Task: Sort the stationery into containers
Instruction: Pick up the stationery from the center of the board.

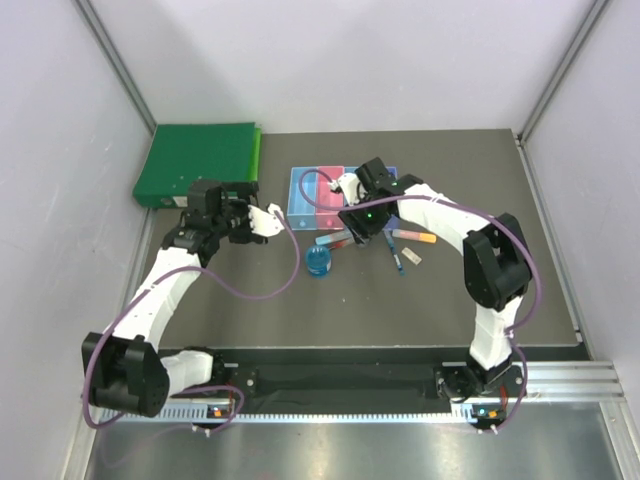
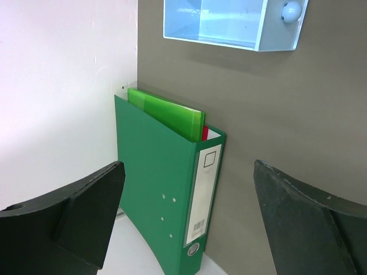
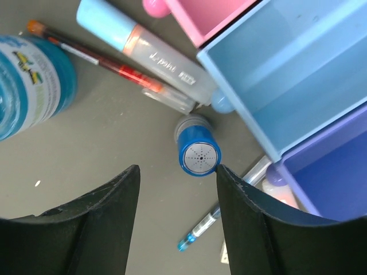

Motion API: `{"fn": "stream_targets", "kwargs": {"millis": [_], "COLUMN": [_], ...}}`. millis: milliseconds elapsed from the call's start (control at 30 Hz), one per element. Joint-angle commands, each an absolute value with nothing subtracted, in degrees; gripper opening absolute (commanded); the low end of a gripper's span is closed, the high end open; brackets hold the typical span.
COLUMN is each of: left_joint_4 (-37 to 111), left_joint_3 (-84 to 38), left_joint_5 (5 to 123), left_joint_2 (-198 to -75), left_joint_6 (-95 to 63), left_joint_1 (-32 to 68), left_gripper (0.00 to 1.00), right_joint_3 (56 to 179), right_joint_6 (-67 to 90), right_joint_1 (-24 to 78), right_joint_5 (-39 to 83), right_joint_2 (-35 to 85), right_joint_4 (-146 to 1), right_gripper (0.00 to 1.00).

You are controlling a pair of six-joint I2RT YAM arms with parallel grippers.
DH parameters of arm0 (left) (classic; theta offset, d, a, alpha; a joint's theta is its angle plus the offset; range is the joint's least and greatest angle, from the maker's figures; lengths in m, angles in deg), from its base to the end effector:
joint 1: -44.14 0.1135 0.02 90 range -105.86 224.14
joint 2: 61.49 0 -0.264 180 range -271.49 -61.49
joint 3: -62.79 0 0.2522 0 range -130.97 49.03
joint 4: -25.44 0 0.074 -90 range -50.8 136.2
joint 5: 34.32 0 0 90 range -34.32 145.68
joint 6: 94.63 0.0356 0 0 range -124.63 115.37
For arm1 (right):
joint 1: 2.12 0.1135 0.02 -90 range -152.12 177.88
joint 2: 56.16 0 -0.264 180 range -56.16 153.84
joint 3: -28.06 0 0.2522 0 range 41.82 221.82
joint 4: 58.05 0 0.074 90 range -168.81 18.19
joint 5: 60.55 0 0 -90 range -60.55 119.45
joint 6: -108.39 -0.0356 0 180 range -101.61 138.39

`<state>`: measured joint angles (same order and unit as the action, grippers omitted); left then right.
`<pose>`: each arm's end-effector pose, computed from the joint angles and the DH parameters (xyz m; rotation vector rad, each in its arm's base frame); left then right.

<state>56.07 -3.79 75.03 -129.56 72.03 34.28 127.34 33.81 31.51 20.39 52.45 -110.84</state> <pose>0.2587 -0.0569 0.2946 1.5874 1.3973 0.3412 0.3334 0.2285 0.2263 -1.1556 2.4063 0.3136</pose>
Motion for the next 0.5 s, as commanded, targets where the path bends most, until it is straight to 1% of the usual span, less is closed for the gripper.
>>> {"fn": "stream_targets", "kwargs": {"millis": [0, 300, 467], "left_joint_4": [56.0, 55.8, 55.2], "left_joint_3": [-2.9, -2.2, -1.9], "left_joint_5": [75.2, 75.0, 75.4], "left_joint_2": [-127.9, -127.9, -128.2], "left_joint_6": [72.6, 72.9, 72.5], "left_joint_1": [34.0, 34.1, 34.0], "left_gripper": [0.99, 0.99, 0.99], "right_joint_3": [129.4, 129.9, 131.6], "right_joint_6": [34.5, 34.6, 34.3], "right_joint_1": [31.9, 31.4, 31.5], "right_joint_5": [20.7, 21.5, 21.7], "right_joint_2": [55.3, 54.5, 56.3], "right_joint_4": [-109.9, -110.5, -110.2], "right_gripper": [0.55, 0.53, 0.51]}}
